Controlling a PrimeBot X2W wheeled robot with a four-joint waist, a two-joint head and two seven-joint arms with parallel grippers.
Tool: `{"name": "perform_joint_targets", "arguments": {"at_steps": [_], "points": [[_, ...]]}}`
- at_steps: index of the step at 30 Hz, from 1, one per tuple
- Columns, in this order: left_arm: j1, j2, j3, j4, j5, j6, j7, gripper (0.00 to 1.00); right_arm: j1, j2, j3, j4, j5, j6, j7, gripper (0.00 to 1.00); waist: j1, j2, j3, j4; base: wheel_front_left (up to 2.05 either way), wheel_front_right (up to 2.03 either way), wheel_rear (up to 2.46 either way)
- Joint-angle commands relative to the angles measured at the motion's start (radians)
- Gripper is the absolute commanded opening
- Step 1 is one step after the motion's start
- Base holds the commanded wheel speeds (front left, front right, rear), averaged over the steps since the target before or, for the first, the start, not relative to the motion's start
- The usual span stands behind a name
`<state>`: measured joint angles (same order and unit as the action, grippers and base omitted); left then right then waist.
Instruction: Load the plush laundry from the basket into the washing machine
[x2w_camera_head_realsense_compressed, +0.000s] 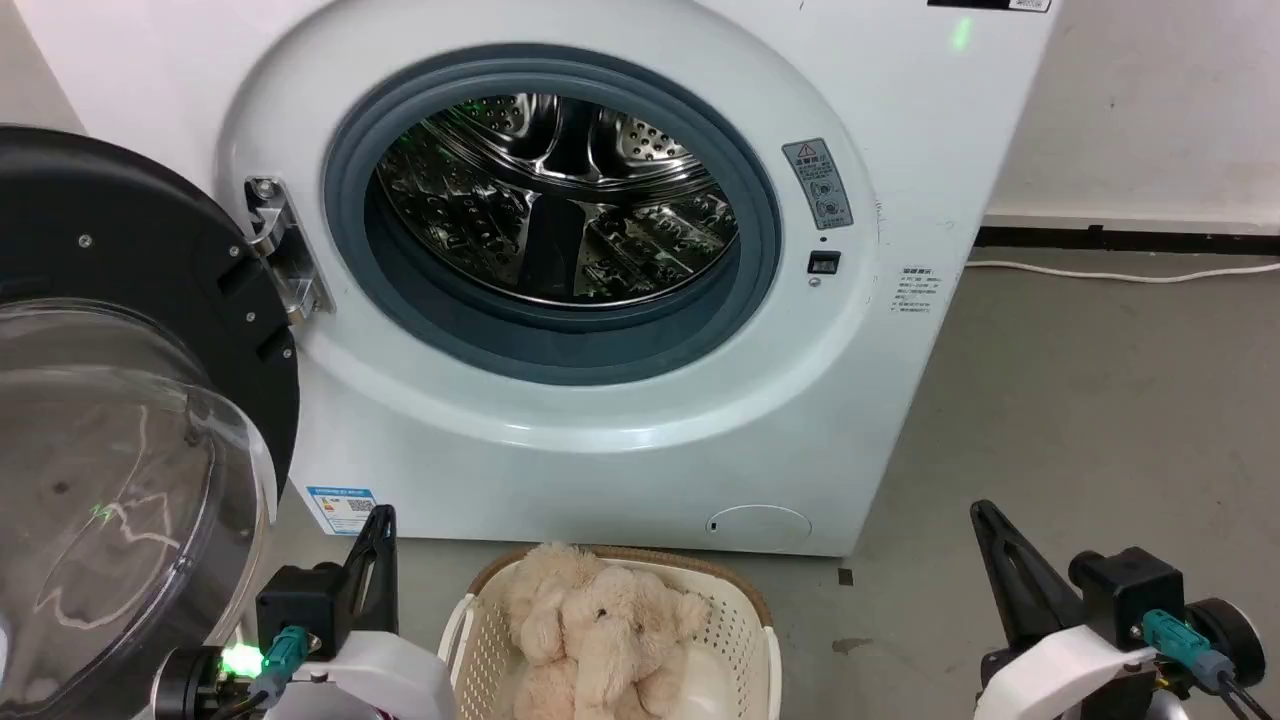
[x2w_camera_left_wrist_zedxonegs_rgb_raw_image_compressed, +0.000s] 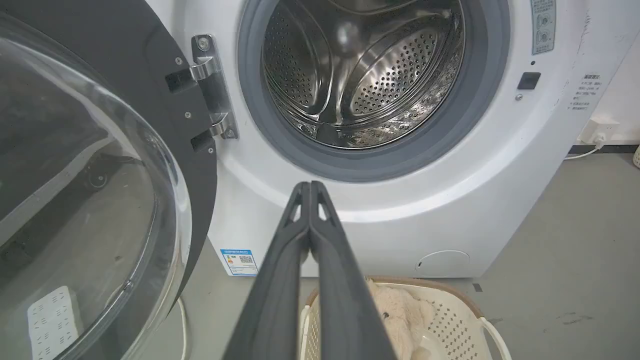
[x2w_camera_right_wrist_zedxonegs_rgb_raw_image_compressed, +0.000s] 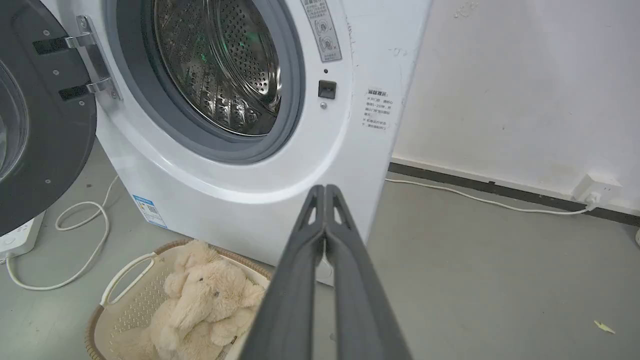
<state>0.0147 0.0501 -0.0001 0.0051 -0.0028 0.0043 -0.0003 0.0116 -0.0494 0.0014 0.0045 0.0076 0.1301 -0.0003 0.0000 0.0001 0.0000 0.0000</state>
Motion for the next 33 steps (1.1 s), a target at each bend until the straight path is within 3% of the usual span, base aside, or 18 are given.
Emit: {"name": "perform_joint_targets", "arguments": {"at_steps": [1,33], "points": [[-0.015,0.000,0.000,-0.005,0.003,-0.004,0.000,0.00,-0.012,-0.001,-0.001,-0.005,-0.008,0.001,0.000,0.00,0.0000,-0.0001,0.000,0.000,0.00,0.00,0.00],[-0.015,0.000,0.000,-0.005,0.003,-0.004,0.000,0.00,-0.012,-0.001,-0.001,-0.005,-0.008,0.001,0.000,0.00,0.0000,-0.0001,0.000,0.000,0.00,0.00,0.00]]}}
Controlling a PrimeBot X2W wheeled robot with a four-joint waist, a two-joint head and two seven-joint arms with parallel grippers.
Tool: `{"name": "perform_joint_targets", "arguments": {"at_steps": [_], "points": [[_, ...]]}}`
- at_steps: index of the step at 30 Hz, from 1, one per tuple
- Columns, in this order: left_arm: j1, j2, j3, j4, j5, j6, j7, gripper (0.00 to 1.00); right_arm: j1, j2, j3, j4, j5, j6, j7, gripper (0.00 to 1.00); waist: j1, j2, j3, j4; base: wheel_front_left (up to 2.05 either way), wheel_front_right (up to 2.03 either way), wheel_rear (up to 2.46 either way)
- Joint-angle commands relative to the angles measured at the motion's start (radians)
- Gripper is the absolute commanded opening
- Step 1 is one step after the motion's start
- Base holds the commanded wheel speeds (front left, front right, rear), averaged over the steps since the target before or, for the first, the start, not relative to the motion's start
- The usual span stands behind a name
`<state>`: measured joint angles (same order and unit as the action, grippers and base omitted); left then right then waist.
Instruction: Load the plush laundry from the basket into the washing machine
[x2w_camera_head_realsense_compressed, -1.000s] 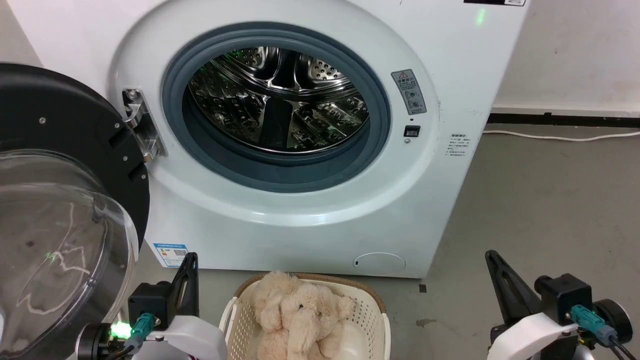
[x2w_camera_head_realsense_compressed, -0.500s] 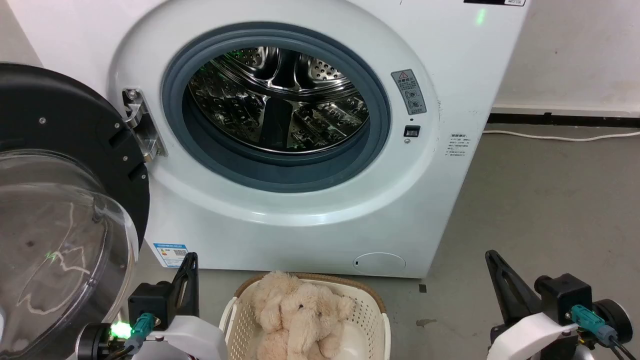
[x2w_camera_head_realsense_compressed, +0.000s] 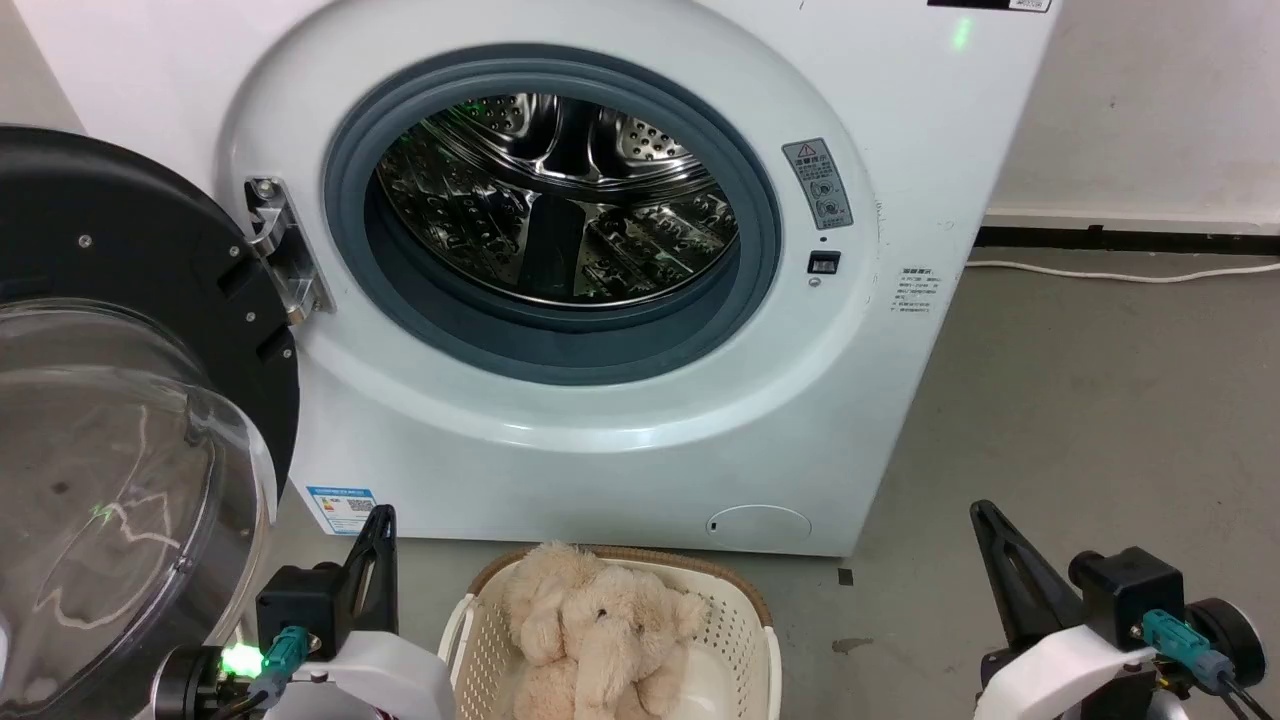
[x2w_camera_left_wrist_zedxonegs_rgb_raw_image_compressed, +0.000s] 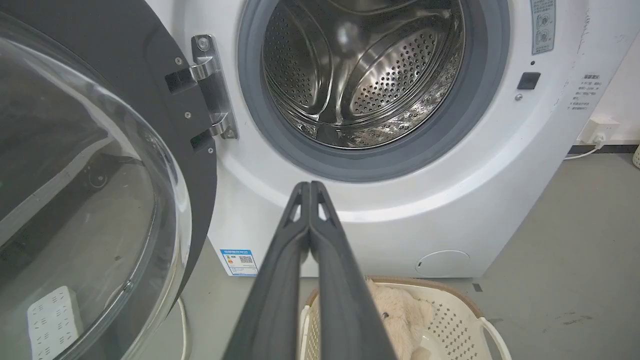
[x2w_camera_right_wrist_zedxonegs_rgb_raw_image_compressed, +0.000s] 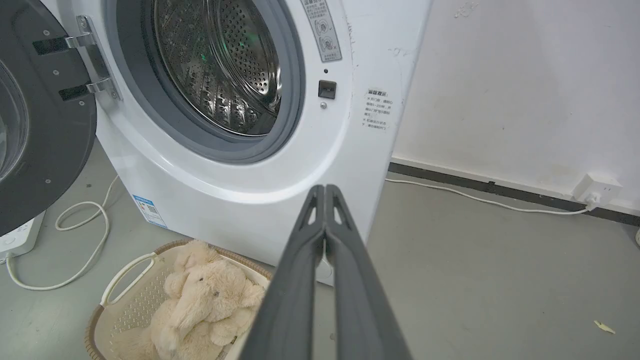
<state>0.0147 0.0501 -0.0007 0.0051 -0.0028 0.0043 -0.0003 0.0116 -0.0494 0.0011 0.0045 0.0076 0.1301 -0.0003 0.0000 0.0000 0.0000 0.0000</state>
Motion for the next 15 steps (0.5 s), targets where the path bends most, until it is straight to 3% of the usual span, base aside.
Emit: {"name": "perform_joint_targets", "arguments": {"at_steps": [1,5,6,15], "points": [[-0.015,0.000,0.001,-0.005,0.003,-0.004,0.000,0.00,-0.012,-0.001,-0.001,-0.005,-0.008,0.001,0.000,0.00,0.0000,0.0000,0.000,0.000,0.00,0.00,0.00],[-0.015,0.000,0.001,-0.005,0.003,-0.004,0.000,0.00,-0.012,-0.001,-0.001,-0.005,-0.008,0.001,0.000,0.00,0.0000,0.0000,0.000,0.000,0.00,0.00,0.00],[0.000,0.000,0.000,0.000,0.000,0.000,0.000,1.00,0.000,0.000,0.000,0.000,0.001,0.000,0.000,1.00,0.0000,0.0000,0.000,0.000,0.00,0.00,0.00],[-0.002,0.000,-0.010,-0.002,0.000,0.001,-0.014,1.00,0.000,0.000,-0.007,0.000,0.013,0.000,-0.014,1.00,0.0000,0.0000,0.005,-0.002,0.00,0.00,0.00]]}}
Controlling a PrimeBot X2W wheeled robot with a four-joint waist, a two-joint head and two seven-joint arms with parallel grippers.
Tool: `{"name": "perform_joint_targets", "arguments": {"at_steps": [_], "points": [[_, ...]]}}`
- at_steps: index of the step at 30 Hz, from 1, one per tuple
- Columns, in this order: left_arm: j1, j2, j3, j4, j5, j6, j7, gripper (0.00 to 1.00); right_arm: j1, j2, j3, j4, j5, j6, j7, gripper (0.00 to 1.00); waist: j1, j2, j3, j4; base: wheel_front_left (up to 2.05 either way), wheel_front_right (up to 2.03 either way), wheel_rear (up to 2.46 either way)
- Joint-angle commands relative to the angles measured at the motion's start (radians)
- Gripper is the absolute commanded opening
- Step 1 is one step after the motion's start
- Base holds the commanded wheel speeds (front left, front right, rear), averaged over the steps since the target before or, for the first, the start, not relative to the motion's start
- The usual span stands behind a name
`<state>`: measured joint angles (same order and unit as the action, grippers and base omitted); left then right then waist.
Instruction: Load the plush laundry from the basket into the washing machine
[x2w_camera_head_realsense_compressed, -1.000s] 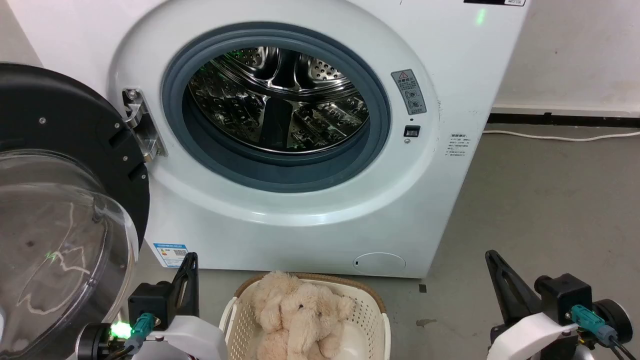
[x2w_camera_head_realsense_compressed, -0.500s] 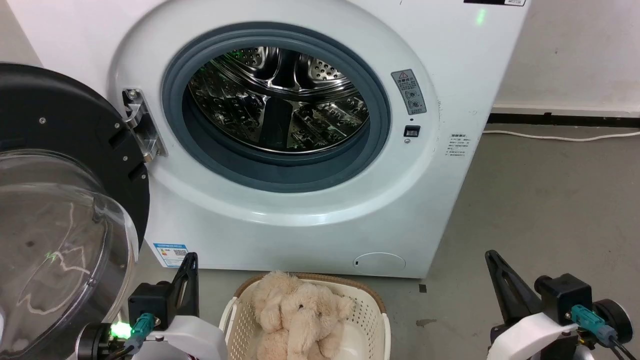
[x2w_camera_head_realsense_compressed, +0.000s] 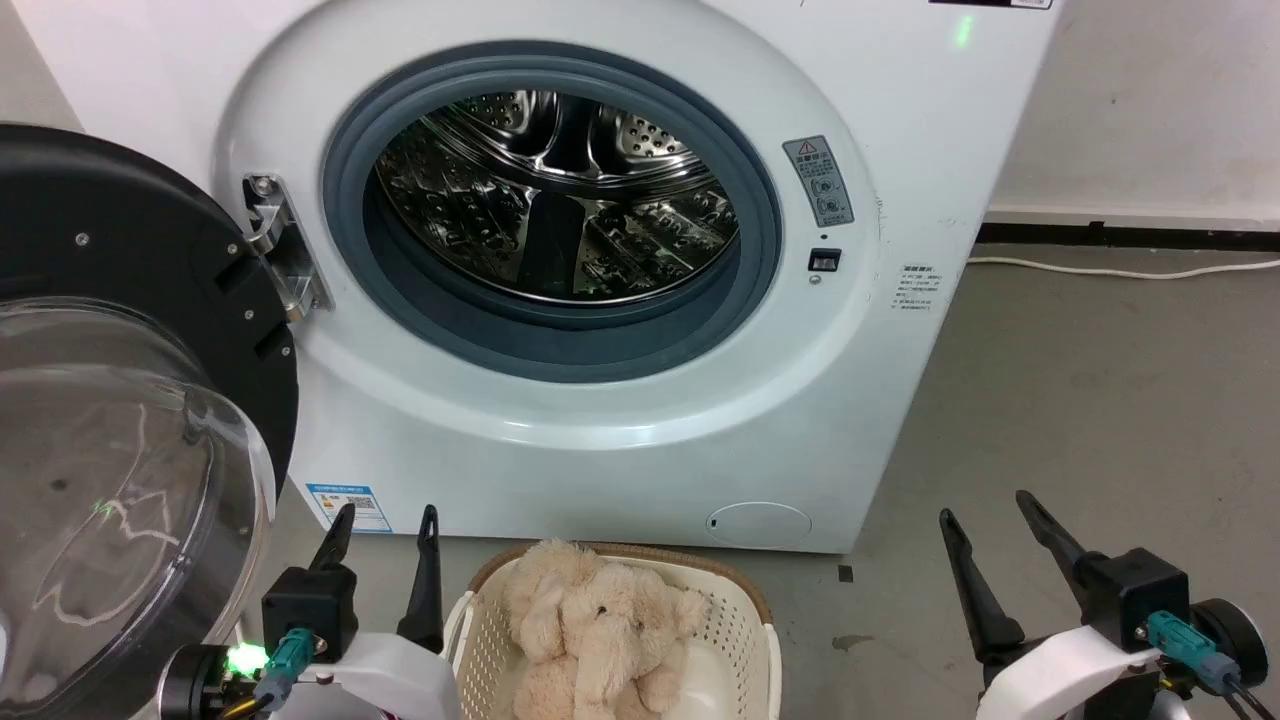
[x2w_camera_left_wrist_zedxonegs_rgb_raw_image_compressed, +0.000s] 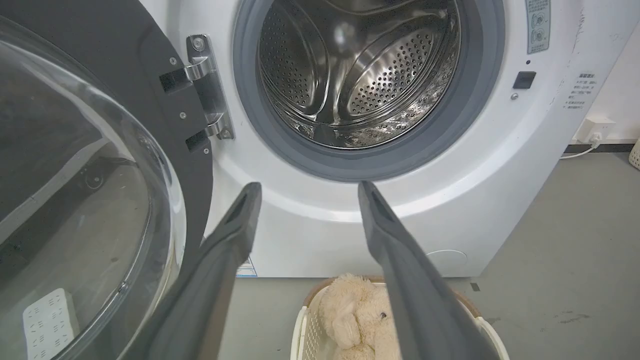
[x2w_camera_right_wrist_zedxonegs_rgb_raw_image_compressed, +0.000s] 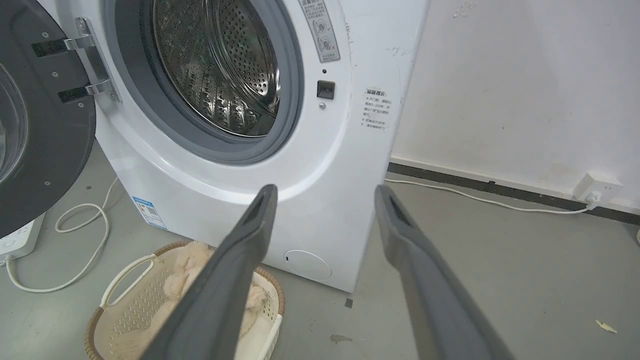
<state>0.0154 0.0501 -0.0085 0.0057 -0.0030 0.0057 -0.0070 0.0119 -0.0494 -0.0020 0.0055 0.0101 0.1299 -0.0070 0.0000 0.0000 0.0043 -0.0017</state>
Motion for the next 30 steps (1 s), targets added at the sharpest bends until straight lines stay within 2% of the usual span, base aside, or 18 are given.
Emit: {"name": "perform_joint_targets", "arguments": {"at_steps": [1,13,30], "points": [[-0.004,0.000,-0.004,-0.003,0.000,0.000,-0.010,1.00,0.000,0.000,-0.005,-0.001,0.011,0.000,-0.010,1.00,0.0001,0.0000,0.002,-0.001,0.00,0.00,0.00],[-0.026,0.009,-0.031,0.015,0.006,-0.006,-0.035,1.00,-0.020,0.000,-0.020,0.004,0.036,0.000,-0.035,1.00,0.0001,0.0000,0.055,-0.021,0.00,0.00,0.00],[-0.133,0.028,-0.084,0.213,0.014,-0.029,-0.070,1.00,-0.065,0.000,-0.028,0.005,0.081,0.000,-0.070,1.00,0.0001,0.0000,0.177,-0.078,0.00,0.00,0.00]]}}
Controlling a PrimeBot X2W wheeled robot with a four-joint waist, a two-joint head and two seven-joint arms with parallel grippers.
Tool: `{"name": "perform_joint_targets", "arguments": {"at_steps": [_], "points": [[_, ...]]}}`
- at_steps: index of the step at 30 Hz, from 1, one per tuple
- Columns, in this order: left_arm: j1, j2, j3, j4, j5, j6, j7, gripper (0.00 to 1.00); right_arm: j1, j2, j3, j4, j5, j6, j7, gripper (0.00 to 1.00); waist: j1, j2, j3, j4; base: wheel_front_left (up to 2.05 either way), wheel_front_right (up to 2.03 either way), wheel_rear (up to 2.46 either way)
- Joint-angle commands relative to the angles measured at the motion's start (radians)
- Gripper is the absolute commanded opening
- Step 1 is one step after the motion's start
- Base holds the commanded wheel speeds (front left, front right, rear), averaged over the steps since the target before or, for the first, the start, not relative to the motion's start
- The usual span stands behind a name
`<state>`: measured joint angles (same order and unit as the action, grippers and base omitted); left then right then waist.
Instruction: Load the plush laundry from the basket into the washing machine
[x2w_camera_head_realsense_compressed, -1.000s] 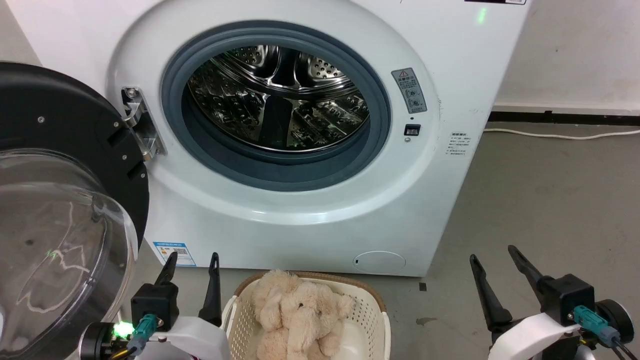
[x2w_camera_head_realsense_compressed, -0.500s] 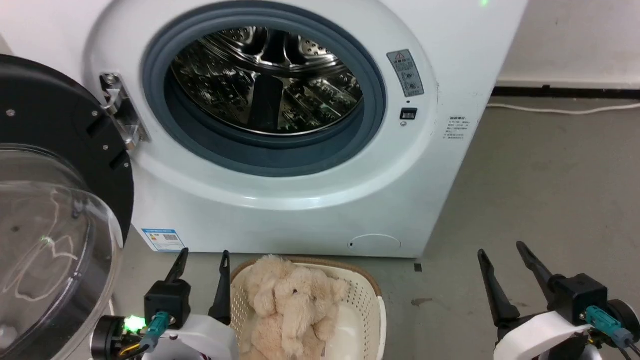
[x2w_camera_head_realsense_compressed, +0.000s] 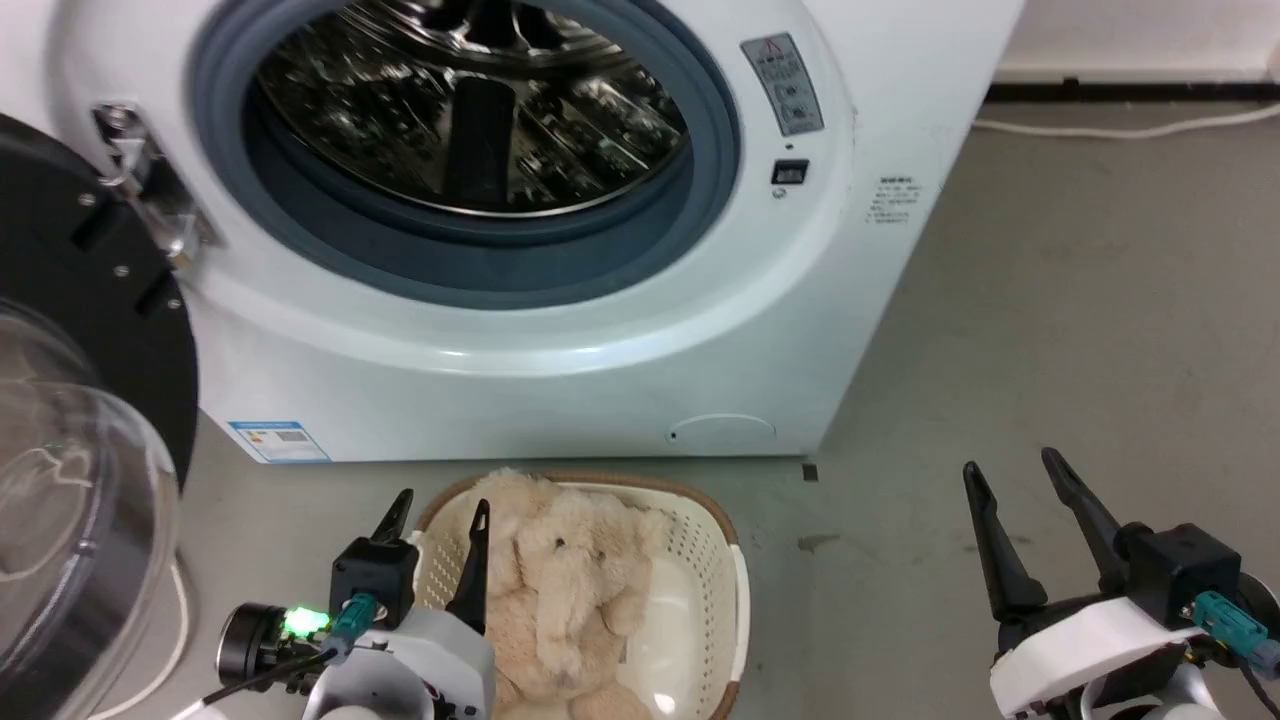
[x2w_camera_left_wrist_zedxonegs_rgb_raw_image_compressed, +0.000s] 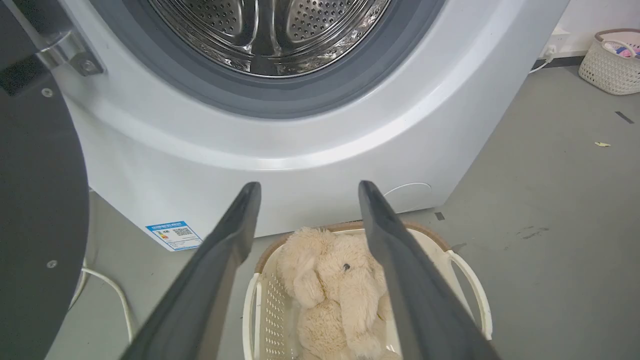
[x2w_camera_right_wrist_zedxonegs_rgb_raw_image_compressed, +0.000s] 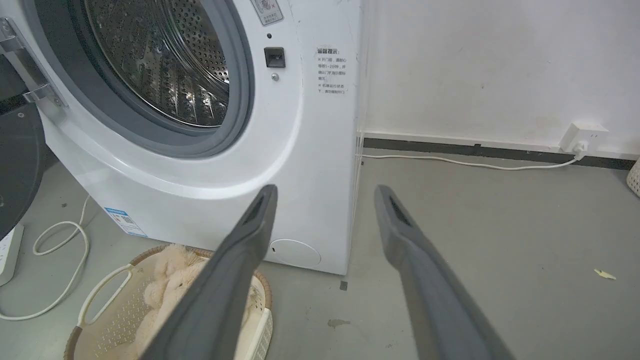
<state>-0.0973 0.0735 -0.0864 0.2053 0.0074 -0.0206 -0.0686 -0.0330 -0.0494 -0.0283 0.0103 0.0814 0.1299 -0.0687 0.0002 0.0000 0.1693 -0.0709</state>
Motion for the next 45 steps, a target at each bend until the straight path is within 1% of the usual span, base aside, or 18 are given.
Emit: {"name": "perform_joint_targets", "arguments": {"at_steps": [1,16,19,20,24,29,35,45], "points": [[-0.027,0.007,-0.010,0.029,0.005,-0.003,-0.010,1.00,-0.021,0.000,-0.001,-0.001,0.013,0.000,-0.011,1.00,-0.0001,0.0000,0.019,-0.013,0.00,0.00,0.00],[-0.147,0.025,-0.053,0.272,-0.008,-0.025,-0.030,1.00,-0.051,0.000,-0.008,-0.005,0.066,0.000,-0.042,1.00,-0.0001,0.0000,0.124,-0.064,0.00,0.00,0.00],[-0.175,0.040,-0.077,0.316,0.012,-0.010,-0.034,1.00,-0.056,0.000,-0.007,-0.005,0.079,0.000,-0.048,1.00,-0.0001,0.0000,0.147,-0.074,0.00,0.00,0.00],[-0.197,0.041,-0.084,0.364,0.007,-0.011,-0.034,1.00,-0.062,0.000,-0.003,-0.005,0.089,0.000,-0.055,1.00,-0.0001,0.0000,0.170,-0.086,0.00,0.00,0.00],[-0.230,0.046,-0.099,0.416,0.006,-0.016,-0.036,1.00,-0.073,0.000,-0.006,-0.011,0.101,0.000,-0.063,1.00,-0.0001,0.0000,0.200,-0.100,0.00,0.00,0.00],[-0.273,0.053,-0.111,0.481,-0.003,-0.023,-0.014,1.00,-0.084,0.000,-0.008,-0.017,0.117,0.000,-0.073,1.00,-0.0001,0.0000,0.240,-0.117,0.00,0.00,0.00],[-0.328,0.071,-0.136,0.547,-0.005,-0.033,-0.013,1.00,-0.101,0.000,-0.013,-0.021,0.142,0.000,-0.086,1.00,-0.0001,0.0000,0.292,-0.143,0.00,0.00,0.00],[-0.382,0.119,-0.146,0.659,-0.038,-0.037,0.067,1.00,-0.135,-0.001,-0.003,-0.027,0.191,0.001,-0.107,1.00,-0.0002,0.0000,0.376,-0.198,0.00,0.00,0.00]]}}
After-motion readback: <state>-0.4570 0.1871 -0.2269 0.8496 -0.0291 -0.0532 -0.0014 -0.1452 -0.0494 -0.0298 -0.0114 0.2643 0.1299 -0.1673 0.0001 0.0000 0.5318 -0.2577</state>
